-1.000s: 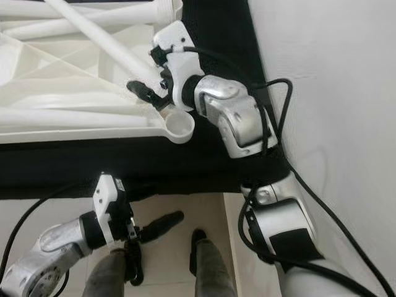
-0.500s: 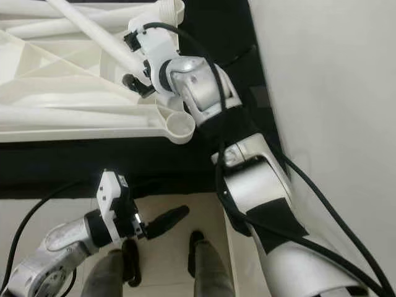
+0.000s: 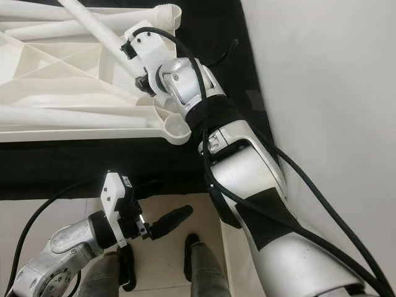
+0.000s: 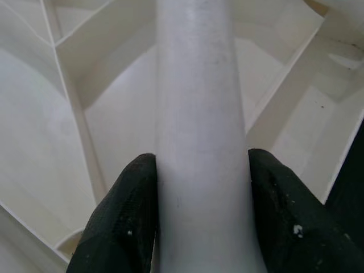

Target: Building children table

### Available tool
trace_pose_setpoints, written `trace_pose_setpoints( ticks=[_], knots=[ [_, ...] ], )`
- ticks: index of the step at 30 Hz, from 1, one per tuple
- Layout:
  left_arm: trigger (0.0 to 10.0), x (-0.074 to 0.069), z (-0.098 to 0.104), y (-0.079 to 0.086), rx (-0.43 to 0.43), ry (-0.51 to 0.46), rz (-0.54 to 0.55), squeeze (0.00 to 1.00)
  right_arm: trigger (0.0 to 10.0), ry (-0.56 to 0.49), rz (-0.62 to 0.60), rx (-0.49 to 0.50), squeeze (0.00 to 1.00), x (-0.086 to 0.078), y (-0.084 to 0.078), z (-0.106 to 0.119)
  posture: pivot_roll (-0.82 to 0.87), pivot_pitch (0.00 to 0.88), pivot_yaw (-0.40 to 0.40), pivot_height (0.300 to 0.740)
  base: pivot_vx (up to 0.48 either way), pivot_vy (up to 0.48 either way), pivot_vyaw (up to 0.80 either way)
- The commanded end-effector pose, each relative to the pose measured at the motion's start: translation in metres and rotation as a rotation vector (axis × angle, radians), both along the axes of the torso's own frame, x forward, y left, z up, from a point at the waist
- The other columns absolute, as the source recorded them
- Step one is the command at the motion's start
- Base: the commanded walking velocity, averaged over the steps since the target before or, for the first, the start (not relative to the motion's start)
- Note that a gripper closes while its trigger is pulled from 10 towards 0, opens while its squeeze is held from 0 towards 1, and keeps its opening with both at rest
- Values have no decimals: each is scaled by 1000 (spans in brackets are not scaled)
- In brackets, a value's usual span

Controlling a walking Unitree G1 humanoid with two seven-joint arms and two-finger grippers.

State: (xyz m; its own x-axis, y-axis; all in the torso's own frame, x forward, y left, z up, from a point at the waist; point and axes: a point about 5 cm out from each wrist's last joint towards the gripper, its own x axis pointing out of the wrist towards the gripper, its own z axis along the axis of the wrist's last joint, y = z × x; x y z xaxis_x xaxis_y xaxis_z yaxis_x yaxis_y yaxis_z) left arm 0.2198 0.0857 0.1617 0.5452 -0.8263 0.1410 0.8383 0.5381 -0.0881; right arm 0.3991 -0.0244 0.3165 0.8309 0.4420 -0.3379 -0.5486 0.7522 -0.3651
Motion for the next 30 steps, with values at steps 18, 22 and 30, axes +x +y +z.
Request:
trace_pose_setpoints(
  ticks=[18,22,30],
  knots=[
    [10000,20,58,15,-175,-126,103,0,0,-92,64,552,0,7,-33,37,7,282,-80,740,0,0,0],
    [10000,21,103,17,-330,-202,52,0,10000,-192,13,698,0,8,-69,50,4,272,-60,740,0,0,0],
    [10000,24,149,30,-392,-361,88,1000,10000,-457,-76,580,0,3,-99,41,18,256,-44,740,0,0,0]
  ],
)
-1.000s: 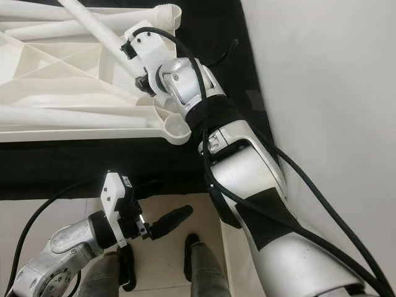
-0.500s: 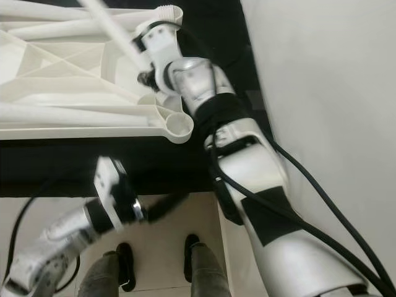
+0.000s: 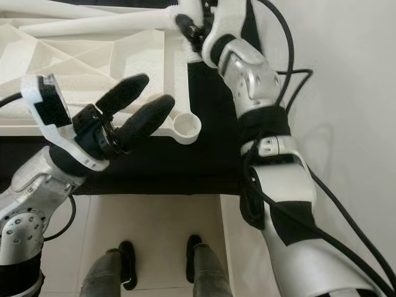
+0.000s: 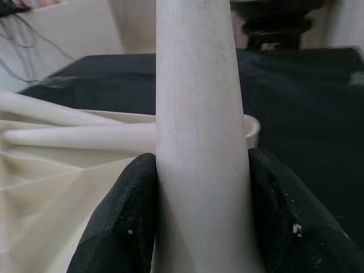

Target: Building children table

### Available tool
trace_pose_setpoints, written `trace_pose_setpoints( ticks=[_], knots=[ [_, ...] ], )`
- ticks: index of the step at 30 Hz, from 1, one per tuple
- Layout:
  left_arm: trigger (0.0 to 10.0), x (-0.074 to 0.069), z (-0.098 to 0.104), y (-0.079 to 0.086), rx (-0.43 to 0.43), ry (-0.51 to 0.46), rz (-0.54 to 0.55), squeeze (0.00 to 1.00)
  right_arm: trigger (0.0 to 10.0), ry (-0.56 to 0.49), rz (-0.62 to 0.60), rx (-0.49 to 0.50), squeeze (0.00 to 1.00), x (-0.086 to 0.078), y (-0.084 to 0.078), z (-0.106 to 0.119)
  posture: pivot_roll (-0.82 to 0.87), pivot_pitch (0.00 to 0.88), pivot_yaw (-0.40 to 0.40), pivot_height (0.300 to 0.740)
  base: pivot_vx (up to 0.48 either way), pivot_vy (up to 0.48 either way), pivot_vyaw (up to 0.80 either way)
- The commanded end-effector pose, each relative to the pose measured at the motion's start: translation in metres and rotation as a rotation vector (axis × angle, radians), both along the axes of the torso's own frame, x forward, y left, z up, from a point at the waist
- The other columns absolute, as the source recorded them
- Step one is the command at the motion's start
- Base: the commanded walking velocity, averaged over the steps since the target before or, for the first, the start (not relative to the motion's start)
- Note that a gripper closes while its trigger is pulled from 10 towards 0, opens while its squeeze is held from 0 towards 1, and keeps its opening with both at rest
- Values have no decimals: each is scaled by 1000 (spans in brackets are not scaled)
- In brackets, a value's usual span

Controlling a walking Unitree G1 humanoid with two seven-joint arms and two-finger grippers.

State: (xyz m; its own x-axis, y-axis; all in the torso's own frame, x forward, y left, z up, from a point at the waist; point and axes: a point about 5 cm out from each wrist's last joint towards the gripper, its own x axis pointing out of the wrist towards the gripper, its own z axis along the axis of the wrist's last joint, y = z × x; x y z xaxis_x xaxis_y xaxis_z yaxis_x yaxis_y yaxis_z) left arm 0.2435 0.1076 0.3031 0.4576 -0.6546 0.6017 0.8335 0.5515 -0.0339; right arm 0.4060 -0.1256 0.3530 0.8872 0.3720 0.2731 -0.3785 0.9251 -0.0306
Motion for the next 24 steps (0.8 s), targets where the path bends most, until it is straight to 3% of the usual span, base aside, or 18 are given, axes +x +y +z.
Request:
trace_pose_setpoints(
  ticks=[1,4,5,7,8,9,13,14,15,16,24],
  knots=[
    [10000,0,8,8,-6,-33,50,1000,10000,-63,1,-24,0,-4,2,5,18,256,-44,740,0,0,0],
    [10000,12,30,25,-27,-82,182,1000,10000,-144,25,-96,0,-13,2,-1,21,247,-40,740,0,0,0],
    [10000,12,30,25,-27,-82,182,1000,10000,-144,25,-96,0,-13,2,-1,21,247,-40,740,0,0,0],
    [10000,25,49,39,-61,-86,289,1000,10000,-244,101,-204,0,-27,9,-6,24,241,-35,740,0,0,0],
    [10000,25,49,39,-61,-86,289,1000,10000,-244,101,-204,0,-27,9,-6,24,241,-35,740,0,0,0],
    [10000,34,56,46,-76,-72,334,1000,10000,-287,144,-285,0,-35,16,-10,20,234,-28,740,0,0,0],
    [10000,48,68,53,-122,-29,365,1000,10000,-337,214,-398,0,-51,33,-20,10,223,-19,740,0,0,0],
    [10000,52,71,54,-135,-22,367,188,10000,-355,241,-424,0,-58,40,-23,3,215,-13,740,0,0,0],
    [10000,55,73,53,-142,-19,364,188,10000,-368,253,-434,0,-61,45,-24,2,213,-11,740,0,0,0],
    [10000,57,75,52,-148,-20,363,0,10000,-381,268,-435,0,-65,49,-25,-1,207,-6,740,0,0,0],
    [10000,62,80,48,-162,-30,353,0,10000,-399,273,-411,0,-69,53,-22,-6,192,4,740,0,0,0]
  ],
)
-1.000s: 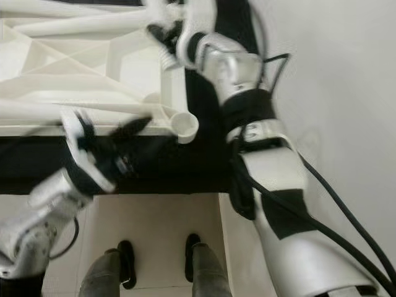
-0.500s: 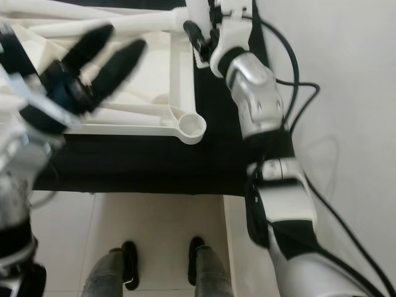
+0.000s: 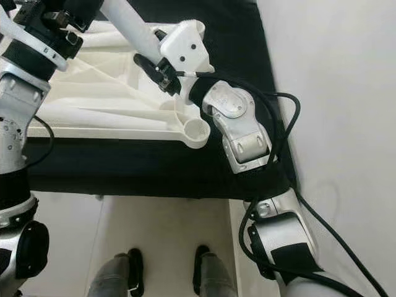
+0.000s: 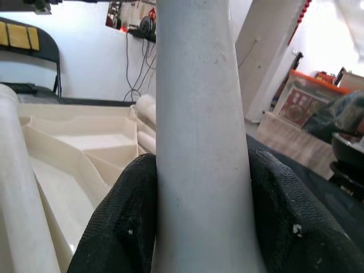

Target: Building children table

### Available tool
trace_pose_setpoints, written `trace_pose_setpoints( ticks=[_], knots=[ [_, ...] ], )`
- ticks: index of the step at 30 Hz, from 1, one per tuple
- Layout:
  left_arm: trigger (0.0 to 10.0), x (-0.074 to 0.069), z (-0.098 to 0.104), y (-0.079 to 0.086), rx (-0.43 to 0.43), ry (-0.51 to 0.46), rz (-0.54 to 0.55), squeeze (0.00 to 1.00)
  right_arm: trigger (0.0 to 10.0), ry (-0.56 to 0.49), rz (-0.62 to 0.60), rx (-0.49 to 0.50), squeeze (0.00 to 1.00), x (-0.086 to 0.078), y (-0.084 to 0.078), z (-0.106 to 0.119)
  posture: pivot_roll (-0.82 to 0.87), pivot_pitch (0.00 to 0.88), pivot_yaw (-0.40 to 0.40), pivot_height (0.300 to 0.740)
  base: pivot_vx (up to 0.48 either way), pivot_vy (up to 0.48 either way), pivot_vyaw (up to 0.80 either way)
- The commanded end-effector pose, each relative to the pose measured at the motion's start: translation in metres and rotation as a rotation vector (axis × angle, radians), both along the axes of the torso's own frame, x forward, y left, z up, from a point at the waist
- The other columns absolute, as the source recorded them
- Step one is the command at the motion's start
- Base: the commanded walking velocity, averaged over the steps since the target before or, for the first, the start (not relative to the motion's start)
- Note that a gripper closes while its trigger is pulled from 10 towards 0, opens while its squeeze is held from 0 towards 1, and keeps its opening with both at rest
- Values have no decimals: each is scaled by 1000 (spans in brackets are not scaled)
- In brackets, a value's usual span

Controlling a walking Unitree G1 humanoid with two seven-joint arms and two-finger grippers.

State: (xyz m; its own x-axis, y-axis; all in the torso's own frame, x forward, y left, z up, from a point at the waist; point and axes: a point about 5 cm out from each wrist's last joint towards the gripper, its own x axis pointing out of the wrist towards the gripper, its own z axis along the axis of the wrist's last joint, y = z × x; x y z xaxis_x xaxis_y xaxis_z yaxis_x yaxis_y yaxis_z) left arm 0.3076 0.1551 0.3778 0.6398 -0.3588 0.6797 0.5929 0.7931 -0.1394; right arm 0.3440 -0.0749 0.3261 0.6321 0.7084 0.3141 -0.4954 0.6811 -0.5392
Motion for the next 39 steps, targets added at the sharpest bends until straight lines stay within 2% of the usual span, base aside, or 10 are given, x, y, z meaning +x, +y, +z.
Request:
trace_pose_setpoints(
  ticks=[1,10,15,16,18,19,27,36,37,39],
  knots=[
    [10000,-2,5,0,-3,-32,2,0,10000,-42,18,14,0,-7,3,5,-6,192,4,740,0,0,0],
    [10000,5,9,5,-1,-42,30,0,10000,-37,62,20,0,-18,5,-2,3,144,4,740,0,0,0],
    [10000,14,9,8,1,-32,33,0,10000,-30,135,-92,0,-32,17,-22,-2,99,20,740,0,0,0],
    [2471,17,8,8,0,-25,30,0,10000,-28,138,-104,0,-32,19,-25,-3,94,22,740,0,0,0],
    [2471,17,8,8,0,-25,30,0,10000,-28,138,-104,0,-32,19,-25,-3,94,22,740,0,0,0],
    [0,19,7,7,-1,-20,29,0,10000,-25,139,-109,0,-31,21,-27,-3,92,22,740,0,0,0],
    [0,21,-5,-3,38,-6,13,0,10000,104,28,-27,0,-10,16,-50,6,84,13,740,0,0,0],
    [0,20,-13,-7,84,1,-11,0,10000,188,9,-33,0,-8,17,-68,11,90,10,740,0,0,0],
    [0,20,-15,-9,99,2,-35,0,10000,228,43,-8,1000,-9,17,-72,11,92,9,740,0,0,0],
    [0,18,-17,-12,119,2,-86,0,10000,261,81,4,1000,-10,18,-74,15,94,7,740,0,0,0]
  ],
)
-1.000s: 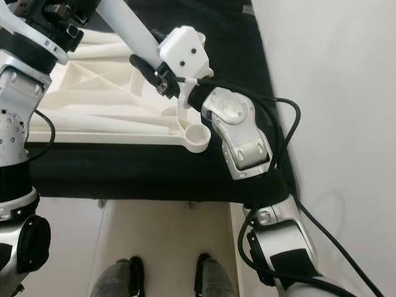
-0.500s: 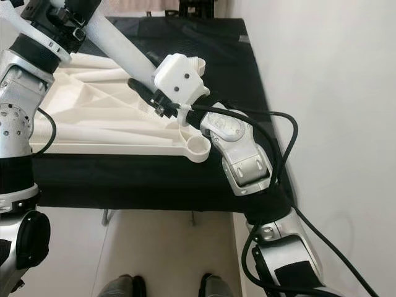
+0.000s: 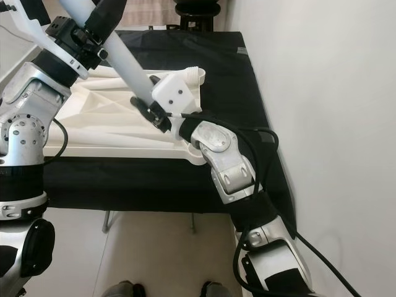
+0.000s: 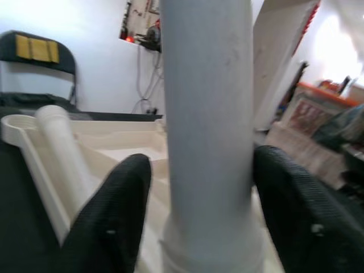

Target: Building children table

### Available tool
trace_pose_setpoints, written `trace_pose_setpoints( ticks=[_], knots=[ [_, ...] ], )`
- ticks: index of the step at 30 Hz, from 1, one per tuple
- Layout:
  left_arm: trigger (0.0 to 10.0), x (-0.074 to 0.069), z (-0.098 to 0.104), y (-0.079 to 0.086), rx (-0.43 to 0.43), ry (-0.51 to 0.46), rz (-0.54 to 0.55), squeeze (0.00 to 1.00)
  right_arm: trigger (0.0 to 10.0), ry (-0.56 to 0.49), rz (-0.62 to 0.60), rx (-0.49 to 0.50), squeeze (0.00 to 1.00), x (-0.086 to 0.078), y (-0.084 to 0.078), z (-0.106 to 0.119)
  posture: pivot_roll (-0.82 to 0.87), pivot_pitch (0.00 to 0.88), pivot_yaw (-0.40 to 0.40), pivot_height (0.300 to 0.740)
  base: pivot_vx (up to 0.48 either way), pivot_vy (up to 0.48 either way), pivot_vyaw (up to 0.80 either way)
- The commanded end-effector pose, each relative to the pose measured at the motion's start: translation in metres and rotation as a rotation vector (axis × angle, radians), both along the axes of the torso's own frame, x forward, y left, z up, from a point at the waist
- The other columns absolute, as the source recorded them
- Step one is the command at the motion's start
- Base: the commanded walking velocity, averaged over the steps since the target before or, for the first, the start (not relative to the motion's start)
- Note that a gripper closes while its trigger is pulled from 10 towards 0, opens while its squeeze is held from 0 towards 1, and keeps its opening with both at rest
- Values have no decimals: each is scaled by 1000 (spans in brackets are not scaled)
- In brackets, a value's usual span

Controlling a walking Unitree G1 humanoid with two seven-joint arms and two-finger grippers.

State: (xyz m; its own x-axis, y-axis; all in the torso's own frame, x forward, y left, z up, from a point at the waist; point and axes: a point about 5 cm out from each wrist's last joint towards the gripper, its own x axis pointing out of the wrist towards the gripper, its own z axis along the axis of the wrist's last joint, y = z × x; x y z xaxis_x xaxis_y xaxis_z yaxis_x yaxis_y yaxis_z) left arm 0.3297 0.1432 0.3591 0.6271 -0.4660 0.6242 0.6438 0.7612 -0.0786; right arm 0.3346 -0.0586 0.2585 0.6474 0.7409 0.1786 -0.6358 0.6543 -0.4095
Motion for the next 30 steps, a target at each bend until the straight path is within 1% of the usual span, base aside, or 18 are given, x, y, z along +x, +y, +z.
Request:
trace_pose_setpoints(
  ticks=[1,2,5,7,10,12,13,14,15,16,18,19,20,21,25,28,29,30],
  knots=[
    [0,-8,-3,-7,58,-21,-87,0,10000,76,68,32,1000,-3,3,-8,14,96,6,740,0,0,0],
    [0,-11,-7,-12,97,-22,-152,0,10000,96,108,47,1000,-5,5,-8,14,97,6,740,0,0,0],
    [0,-15,-11,-17,129,-22,-206,0,10000,106,135,52,1000,-6,6,-8,14,97,6,740,0,0,0],
    [0,-18,-18,-24,190,-19,-266,0,10000,120,224,24,1000,-13,9,-9,12,100,5,740,0,0,0],
    [0,-22,-19,-30,214,-23,-327,0,10000,146,306,1,1000,-19,13,-10,11,104,2,740,0,0,0],
    [0,-22,-19,-30,214,-23,-327,0,10000,146,306,1,1000,-19,13,-10,11,104,2,740,0,0,0],
    [0,-24,-20,-32,224,-26,-367,0,10000,153,335,-14,714,-21,15,-10,11,105,0,740,0,0,0],
    [0,-24,-20,-32,224,-26,-367,0,10000,153,335,-14,714,-21,15,-10,11,105,0,740,0,0,0],
    [0,-30,-23,-36,265,-37,-431,0,10000,168,385,-44,0,-25,19,-11,11,107,-2,740,0,0,0],
    [0,-30,-23,-36,265,-37,-431,0,10000,168,385,-44,0,-25,19,-11,11,107,-2,740,0,0,0],
    [0,-42,-33,-44,338,-42,-581,0,10000,199,457,-123,0,-31,23,-17,10,111,-8,740,0,0,0],
    [0,-42,-33,-44,338,-42,-581,0,10000,199,457,-123,0,-31,23,-17,10,111,-8,740,0,0,0],
    [0,-51,-36,-48,353,-35,-722,0,10000,238,464,-169,0,-30,26,-23,10,115,-12,740,0,0,0],
    [0,-51,-36,-48,353,-35,-722,0,10000,238,464,-169,0,-30,26,-23,10,115,-12,740,0,0,0],
    [0,-66,-31,-49,335,-65,-959,0,10000,305,419,-192,0,-23,30,-32,7,120,-15,740,0,0,0],
    [0,-69,-31,-50,354,-82,-995,0,10000,318,405,-196,0,-21,31,-34,6,120,-15,740,0,0,0],
    [0,-70,-31,-54,374,-98,-1022,0,0,361,383,-177,0,-18,30,-37,1,122,-15,740,0,0,0],
    [0,-70,-31,-54,377,-103,-1028,0,0,379,379,-165,0,-17,30,-38,1,122,-15,740,0,0,0]
  ],
)
